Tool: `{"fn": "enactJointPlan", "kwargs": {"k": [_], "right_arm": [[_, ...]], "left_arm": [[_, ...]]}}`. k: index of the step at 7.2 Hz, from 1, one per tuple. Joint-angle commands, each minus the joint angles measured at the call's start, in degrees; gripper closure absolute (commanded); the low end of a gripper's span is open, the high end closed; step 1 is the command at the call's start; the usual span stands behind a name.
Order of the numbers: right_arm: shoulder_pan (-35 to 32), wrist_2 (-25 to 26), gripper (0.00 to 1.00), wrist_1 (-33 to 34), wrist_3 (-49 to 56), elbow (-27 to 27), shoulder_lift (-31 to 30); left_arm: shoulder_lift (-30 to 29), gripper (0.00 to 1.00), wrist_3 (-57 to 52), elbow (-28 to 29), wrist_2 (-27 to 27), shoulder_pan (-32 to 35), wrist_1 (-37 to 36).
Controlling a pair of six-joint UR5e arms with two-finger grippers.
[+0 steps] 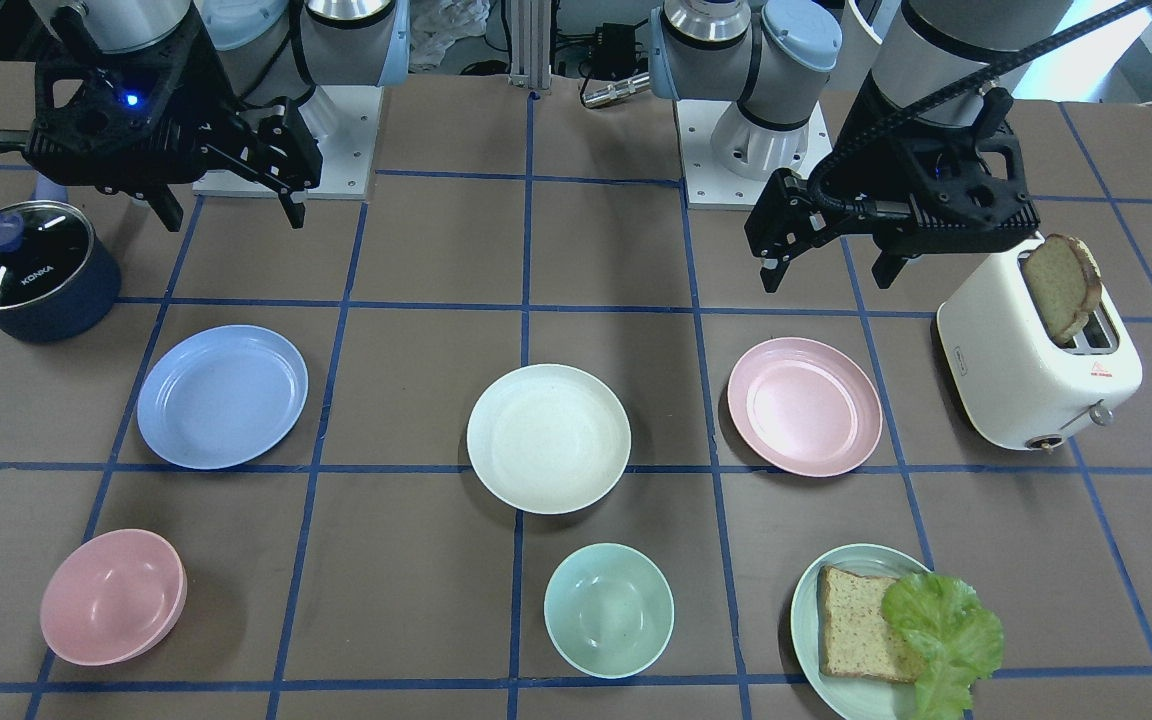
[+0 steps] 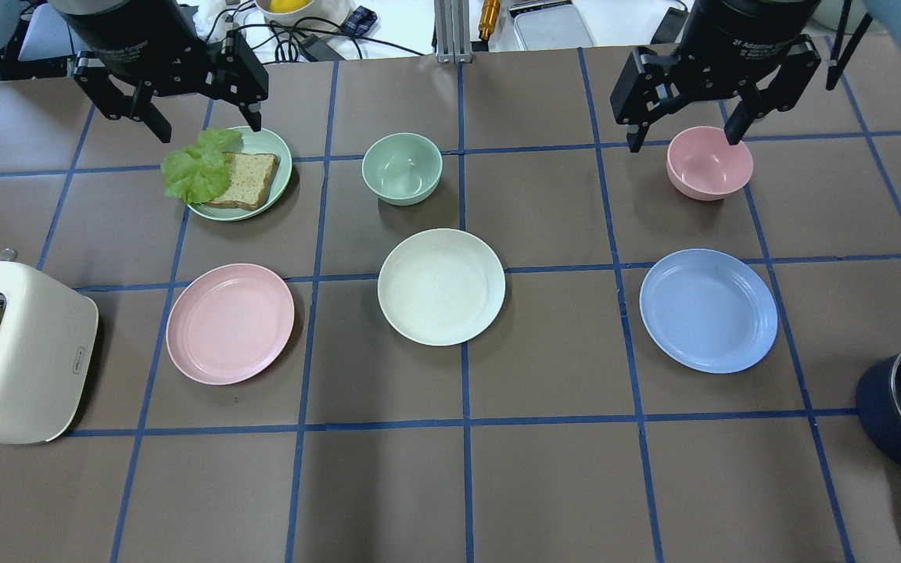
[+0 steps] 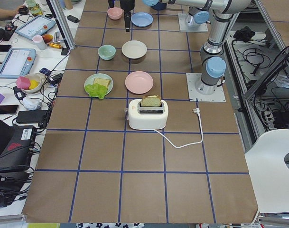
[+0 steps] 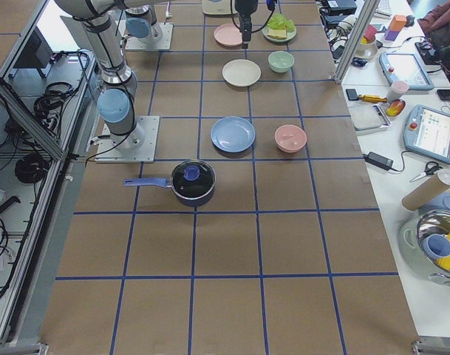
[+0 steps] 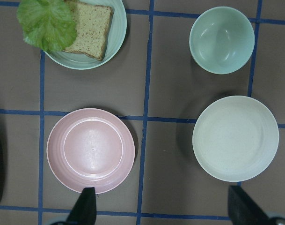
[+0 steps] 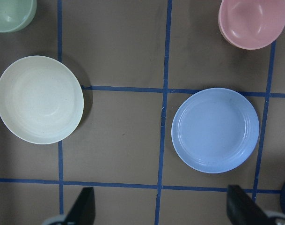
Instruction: Stack three plates with pink and blue
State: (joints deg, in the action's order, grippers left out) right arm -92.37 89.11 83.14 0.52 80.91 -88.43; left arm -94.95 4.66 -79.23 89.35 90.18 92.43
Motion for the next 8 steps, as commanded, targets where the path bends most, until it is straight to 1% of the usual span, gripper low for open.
{"fn": "enactJointPlan", "kwargs": {"k": [1,8], "right_arm": [[0.0,0.0,0.00,0.1,0.0,0.0,0.0],[0.0,0.0,0.00,2.1,-0.1,0.0,0.4]], "left_arm": [[0.2,0.00,0.0,0.0,0.1,-0.2,0.2],[1.0,0.00,0.0,-0.5,0.3,-0.2,1.0]]}}
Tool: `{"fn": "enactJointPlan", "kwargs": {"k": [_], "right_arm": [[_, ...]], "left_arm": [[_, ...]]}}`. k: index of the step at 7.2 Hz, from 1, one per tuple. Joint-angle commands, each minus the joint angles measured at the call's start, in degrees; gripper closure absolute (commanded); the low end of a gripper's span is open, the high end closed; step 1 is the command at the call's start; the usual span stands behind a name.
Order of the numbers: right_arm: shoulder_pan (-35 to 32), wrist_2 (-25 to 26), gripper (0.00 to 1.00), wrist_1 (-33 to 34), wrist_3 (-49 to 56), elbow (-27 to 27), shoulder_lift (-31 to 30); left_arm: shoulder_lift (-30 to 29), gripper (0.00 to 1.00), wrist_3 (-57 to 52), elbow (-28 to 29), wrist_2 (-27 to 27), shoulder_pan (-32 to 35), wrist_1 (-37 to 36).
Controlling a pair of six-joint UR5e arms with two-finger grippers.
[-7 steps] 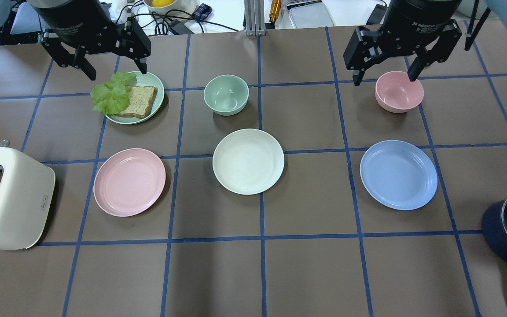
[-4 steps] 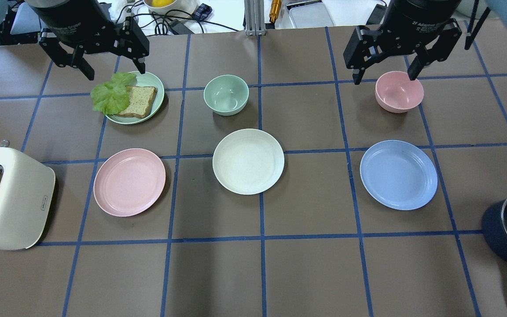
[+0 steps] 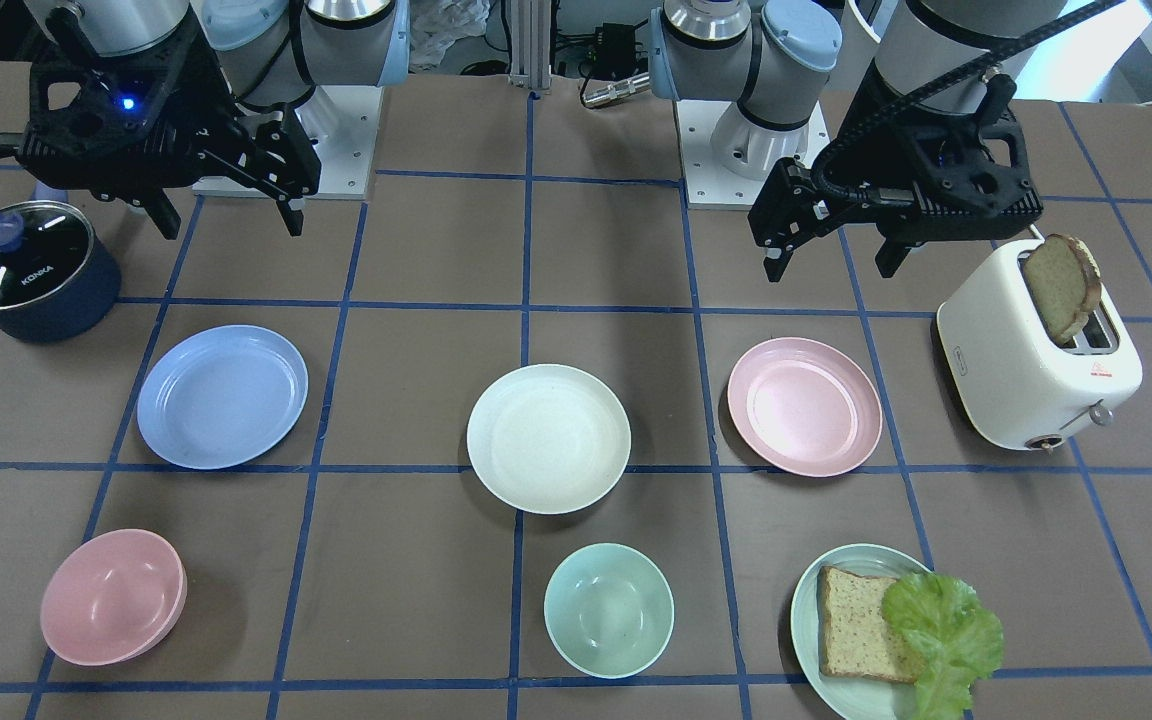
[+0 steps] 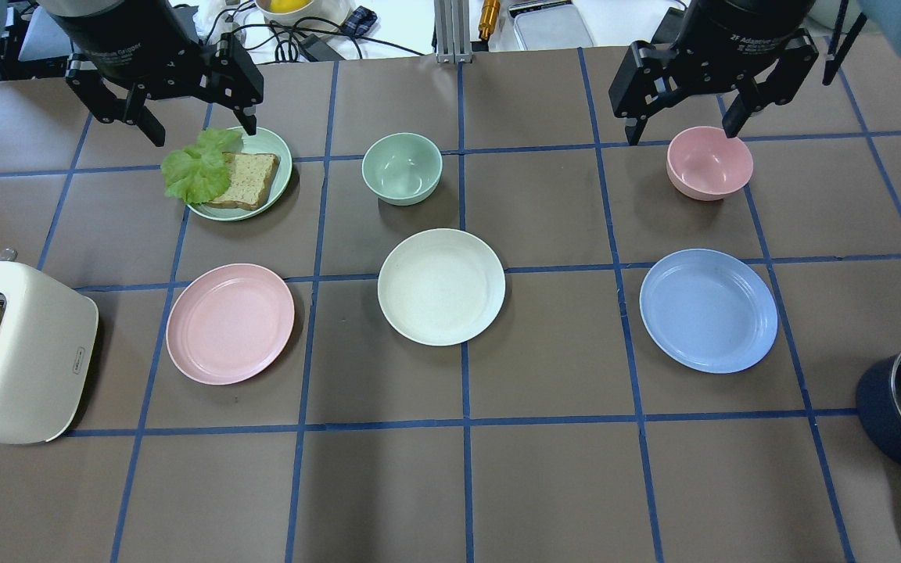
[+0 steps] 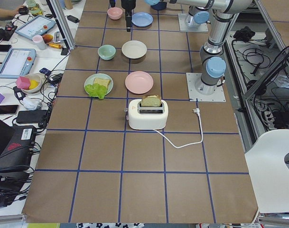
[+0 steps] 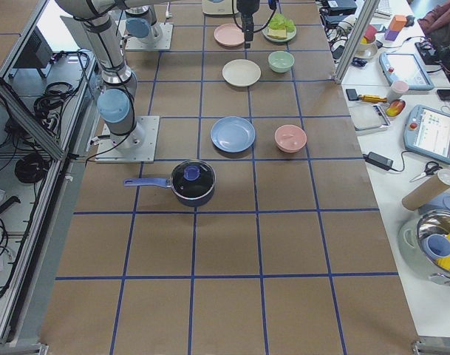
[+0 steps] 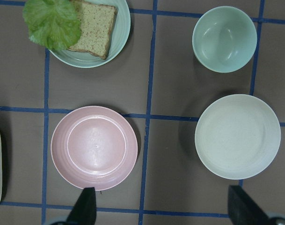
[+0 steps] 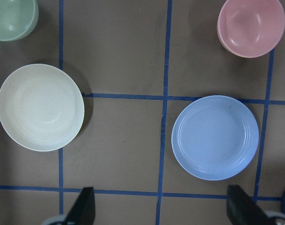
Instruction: Stack three plates with pink and blue
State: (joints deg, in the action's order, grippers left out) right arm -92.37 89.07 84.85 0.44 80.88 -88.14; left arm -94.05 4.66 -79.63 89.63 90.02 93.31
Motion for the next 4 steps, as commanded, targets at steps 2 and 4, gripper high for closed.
{"fn": "enactJointPlan", "kwargs": {"k": [2,4], "right_arm": [[0.0,0.0,0.00,0.4,0.0,0.0,-0.1],[0.0,0.1,0.00,0.4,0.1,0.1,0.1]], "left_arm": [[0.1,0.00,0.0,-0.2,0.0,0.0,0.1],[0.1,0.00,0.0,0.3,0.0,-0.1,1.5]]}}
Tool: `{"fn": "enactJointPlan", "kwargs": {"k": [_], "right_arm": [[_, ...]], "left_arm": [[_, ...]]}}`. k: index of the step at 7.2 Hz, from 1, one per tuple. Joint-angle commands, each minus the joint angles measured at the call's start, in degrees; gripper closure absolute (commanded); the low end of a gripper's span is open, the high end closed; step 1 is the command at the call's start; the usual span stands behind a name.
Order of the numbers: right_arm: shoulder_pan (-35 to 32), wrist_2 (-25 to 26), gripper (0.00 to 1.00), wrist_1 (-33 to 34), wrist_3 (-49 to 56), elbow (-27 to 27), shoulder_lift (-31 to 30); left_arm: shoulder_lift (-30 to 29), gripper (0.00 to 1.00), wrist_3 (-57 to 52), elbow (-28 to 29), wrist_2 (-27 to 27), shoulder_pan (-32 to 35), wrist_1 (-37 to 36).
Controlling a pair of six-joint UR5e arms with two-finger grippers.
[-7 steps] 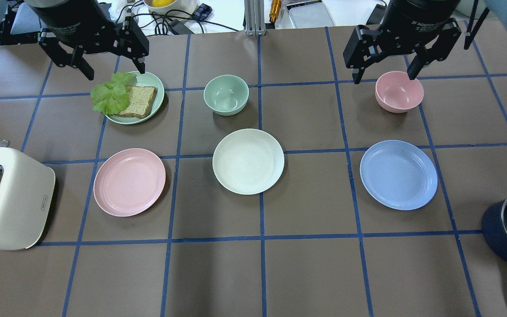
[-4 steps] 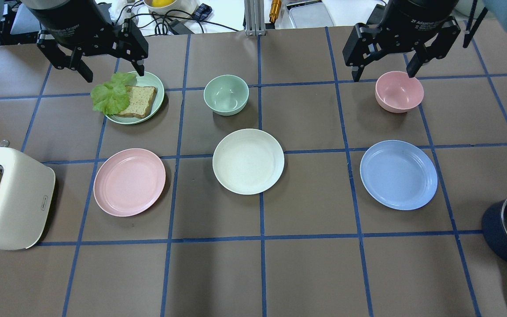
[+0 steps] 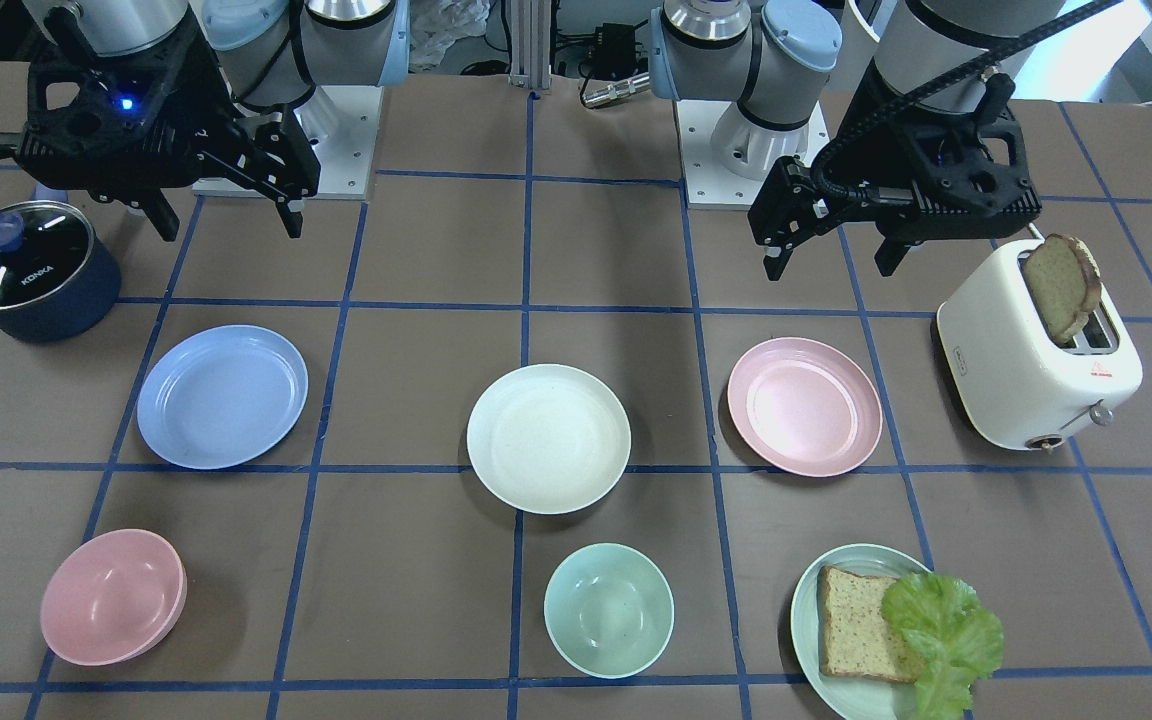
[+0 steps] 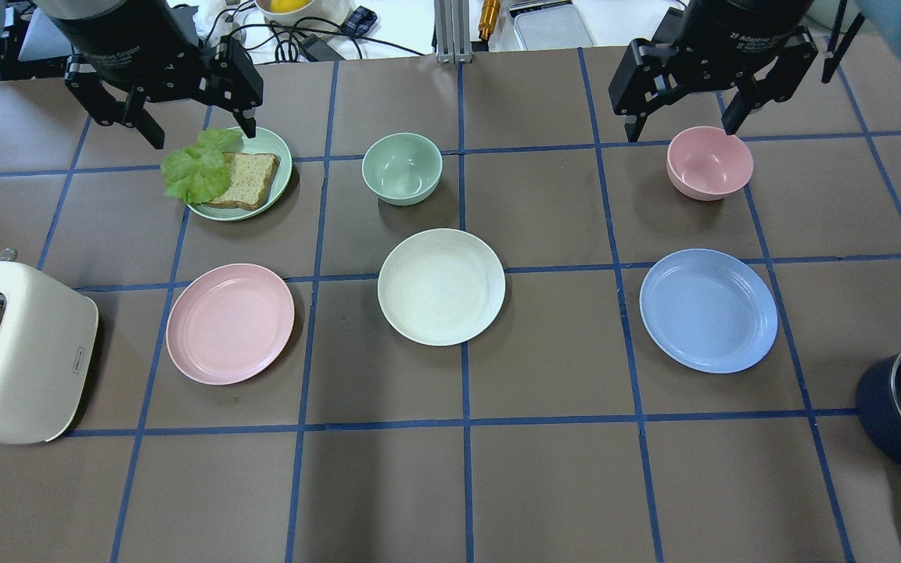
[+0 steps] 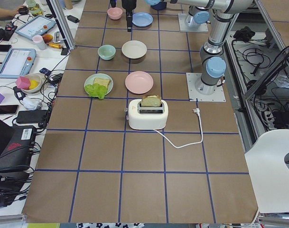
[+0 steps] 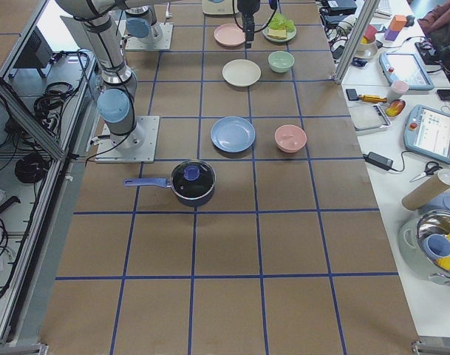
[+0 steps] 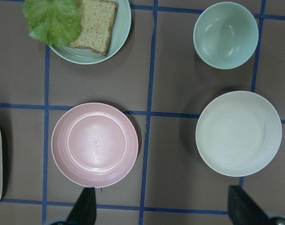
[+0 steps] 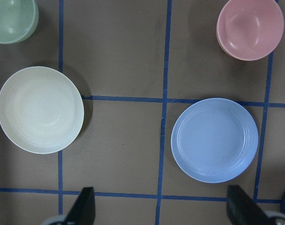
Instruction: Stack three plates with pink and blue
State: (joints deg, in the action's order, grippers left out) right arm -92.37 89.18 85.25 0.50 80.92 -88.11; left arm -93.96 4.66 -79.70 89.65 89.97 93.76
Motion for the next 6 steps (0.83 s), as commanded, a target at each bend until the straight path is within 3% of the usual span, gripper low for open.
{"fn": "enactJointPlan", "kwargs": {"k": [1,6], "right_arm": [[0.1,0.0,0.00,0.1,0.2,0.1,0.1],[0.3,0.0,0.04,0.9,0.2,0.6,0.1]], "left_arm": [[0.0,0.00,0.0,0.5,0.0,-0.1,1.9],[0.0,0.00,0.0,0.5,0.1,0.0,1.9]]}}
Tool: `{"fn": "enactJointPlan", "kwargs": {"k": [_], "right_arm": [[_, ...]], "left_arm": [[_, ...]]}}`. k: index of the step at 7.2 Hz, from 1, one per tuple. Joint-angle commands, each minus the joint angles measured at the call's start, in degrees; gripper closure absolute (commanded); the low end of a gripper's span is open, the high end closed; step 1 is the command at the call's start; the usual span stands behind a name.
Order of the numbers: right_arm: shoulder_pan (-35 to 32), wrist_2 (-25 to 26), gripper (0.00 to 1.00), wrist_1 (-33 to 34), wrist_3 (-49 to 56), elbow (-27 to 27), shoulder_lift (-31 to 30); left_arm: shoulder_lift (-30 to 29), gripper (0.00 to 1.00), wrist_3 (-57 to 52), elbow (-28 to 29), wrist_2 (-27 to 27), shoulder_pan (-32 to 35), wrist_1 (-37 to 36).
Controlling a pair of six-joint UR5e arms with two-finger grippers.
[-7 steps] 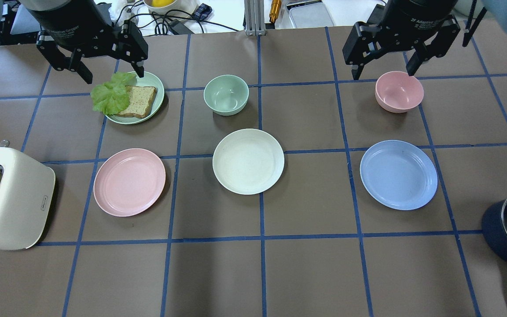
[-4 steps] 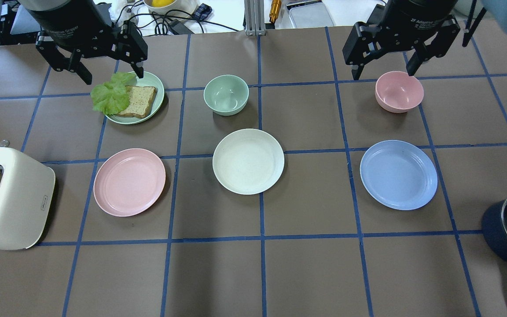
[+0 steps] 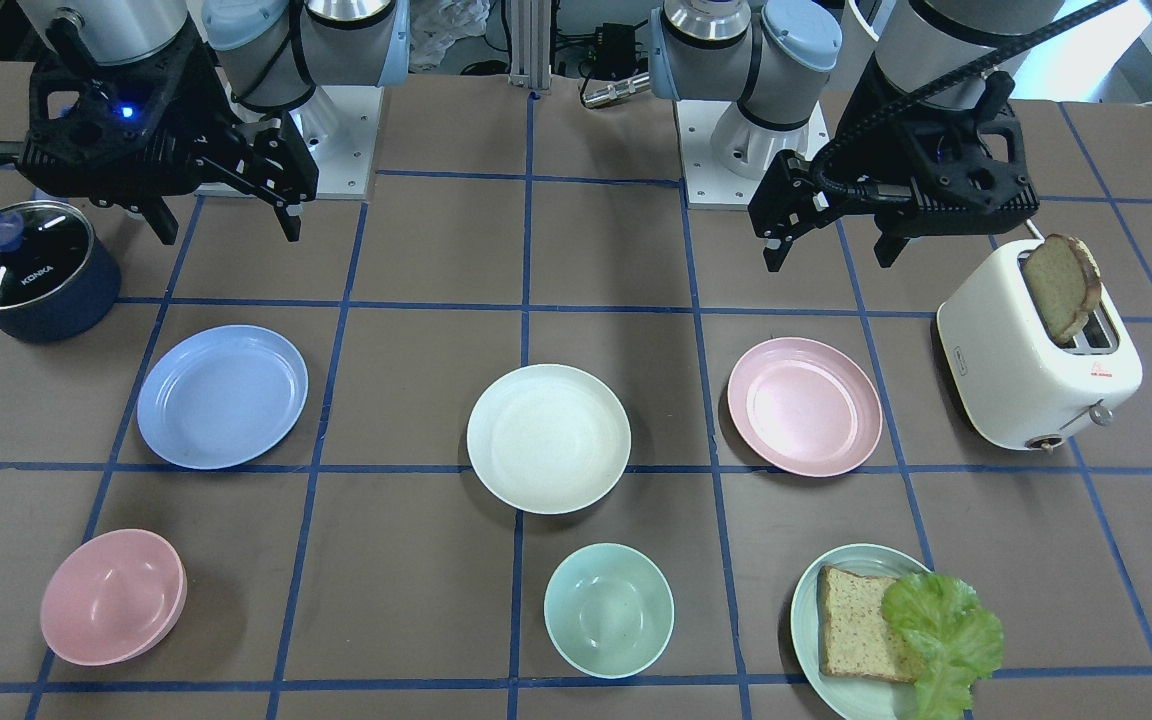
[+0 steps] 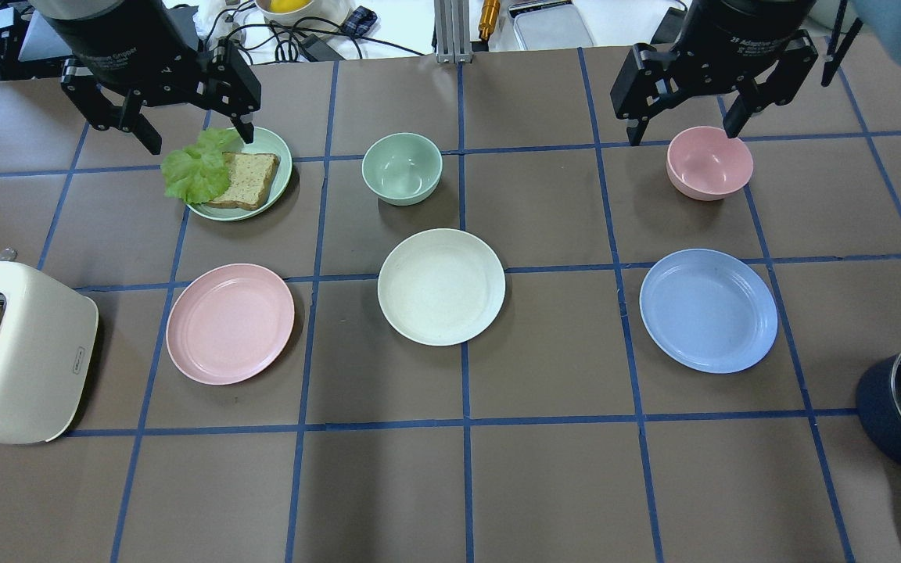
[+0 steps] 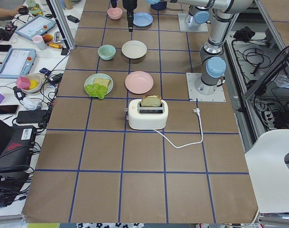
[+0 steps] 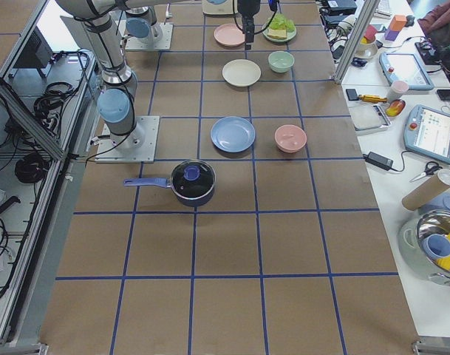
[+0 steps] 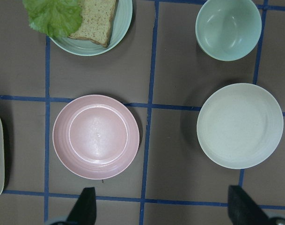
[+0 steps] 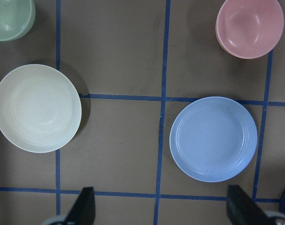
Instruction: Stack three plates with pink and blue
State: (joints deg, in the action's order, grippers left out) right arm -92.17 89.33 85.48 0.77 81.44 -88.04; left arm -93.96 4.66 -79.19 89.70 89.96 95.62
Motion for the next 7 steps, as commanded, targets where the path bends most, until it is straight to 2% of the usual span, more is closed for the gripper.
{"fn": "enactJointPlan", "kwargs": {"k": [1,5,6,7], "right_arm": [[0.1,0.1,0.06,1.9,0.1,0.5,0.1],[0.4,0.1,0.06,1.9,1.8,1.0,0.0],[0.5,0.2,0.06,1.9,2.3,1.0,0.0],[0.6,0.4,0.06,1.9,3.5,1.1,-0.1]], "left_arm": [[-0.2,0.00,0.0,0.1,-0.1,0.1,0.0],[-2.6,0.00,0.5,-1.0,-0.7,-0.1,-1.0],[-4.0,0.00,1.5,-3.2,-0.7,-0.1,-2.2],[-4.7,0.00,2.0,-7.9,-0.5,-0.1,-5.8]]}}
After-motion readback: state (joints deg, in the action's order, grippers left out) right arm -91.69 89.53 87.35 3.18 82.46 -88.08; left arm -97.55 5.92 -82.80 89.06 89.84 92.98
